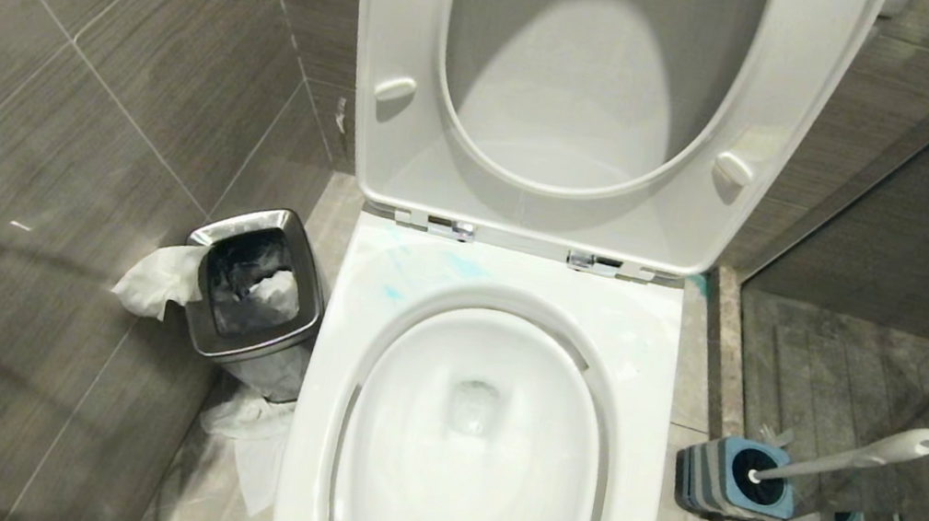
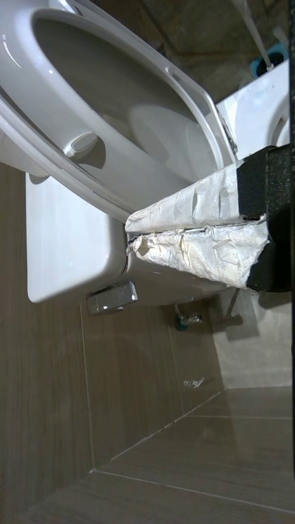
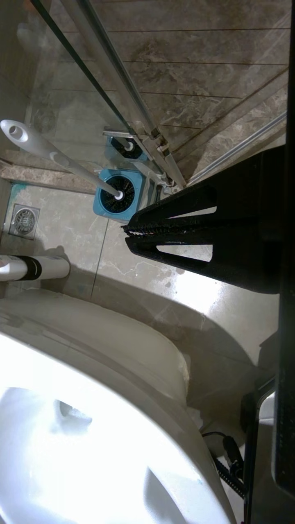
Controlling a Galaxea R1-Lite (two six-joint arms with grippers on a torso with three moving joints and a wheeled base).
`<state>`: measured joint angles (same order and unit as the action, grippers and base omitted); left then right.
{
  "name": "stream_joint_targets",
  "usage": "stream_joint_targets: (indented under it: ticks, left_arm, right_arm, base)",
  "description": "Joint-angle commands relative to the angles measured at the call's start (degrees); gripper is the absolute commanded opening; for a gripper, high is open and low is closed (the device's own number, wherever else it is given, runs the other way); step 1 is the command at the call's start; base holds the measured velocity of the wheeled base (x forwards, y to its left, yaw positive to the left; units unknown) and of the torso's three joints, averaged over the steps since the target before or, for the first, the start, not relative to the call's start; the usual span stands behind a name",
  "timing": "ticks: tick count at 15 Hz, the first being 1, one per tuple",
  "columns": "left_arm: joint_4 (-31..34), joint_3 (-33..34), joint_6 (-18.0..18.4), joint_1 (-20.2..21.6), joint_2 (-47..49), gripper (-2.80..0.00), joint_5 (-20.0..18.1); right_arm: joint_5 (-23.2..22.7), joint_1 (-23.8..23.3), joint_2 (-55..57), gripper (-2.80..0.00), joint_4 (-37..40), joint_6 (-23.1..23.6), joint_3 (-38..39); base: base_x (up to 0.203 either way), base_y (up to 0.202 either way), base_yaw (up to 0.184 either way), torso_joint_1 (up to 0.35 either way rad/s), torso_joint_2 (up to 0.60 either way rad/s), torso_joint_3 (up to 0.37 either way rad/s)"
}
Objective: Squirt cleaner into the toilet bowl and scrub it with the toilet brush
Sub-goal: Flush the toilet, then close the toilet lid
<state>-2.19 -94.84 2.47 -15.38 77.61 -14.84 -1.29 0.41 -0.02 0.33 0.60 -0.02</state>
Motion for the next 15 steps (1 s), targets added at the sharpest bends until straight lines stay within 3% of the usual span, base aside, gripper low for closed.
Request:
stream_joint_targets:
  ticks: [1, 3, 5, 8, 12, 15]
  left_arm:
    - [0.2, 0.4, -3.1, 0.8, -0.9, -2.8, -3.3]
    - [0.1, 0.4, -4.5, 2.7, 0.4, -2.8, -8.1]
    - [-1.4, 0.3, -5.1, 2.7, 2.5, -2.8, -10.0]
    - [-4.7, -0.4, -10.6, 3.8, 5.8, -2.8, -15.7]
    - [-8.6, -2.2, -11.7, 6.4, 9.8, -2.8, -22.3]
    - [-14.5, -7.2, -18.6, 6.8, 14.1, -2.8, -25.0]
  right_arm:
    - [0.0, 0.0, 0.0, -2.8, 0.0, 0.0, 0.0]
    - [0.0, 0.0, 0.0, -2.8, 0.0, 0.0, 0.0]
    - [0.0, 0.0, 0.0, -2.8, 0.0, 0.0, 0.0]
    - [0.0, 0.0, 0.0, -2.8, 0.0, 0.0, 0.0]
    - [0.0, 0.0, 0.0, -2.8, 0.0, 0.0, 0.0]
    - [0.0, 0.0, 0.0, -2.8, 0.0, 0.0, 0.0]
  base:
    - [0.0, 0.0, 0.0, 0.0, 0.0, 0.0]
    - [0.0, 0.0, 0.0, 0.0, 0.0, 0.0]
    - [0.0, 0.0, 0.0, 0.0, 0.0, 0.0]
    - [0.0, 0.0, 0.0, 0.0, 0.0, 0.0]
    - [0.0, 0.0, 0.0, 0.0, 0.0, 0.0]
    - [0.0, 0.0, 0.0, 0.0, 0.0, 0.0]
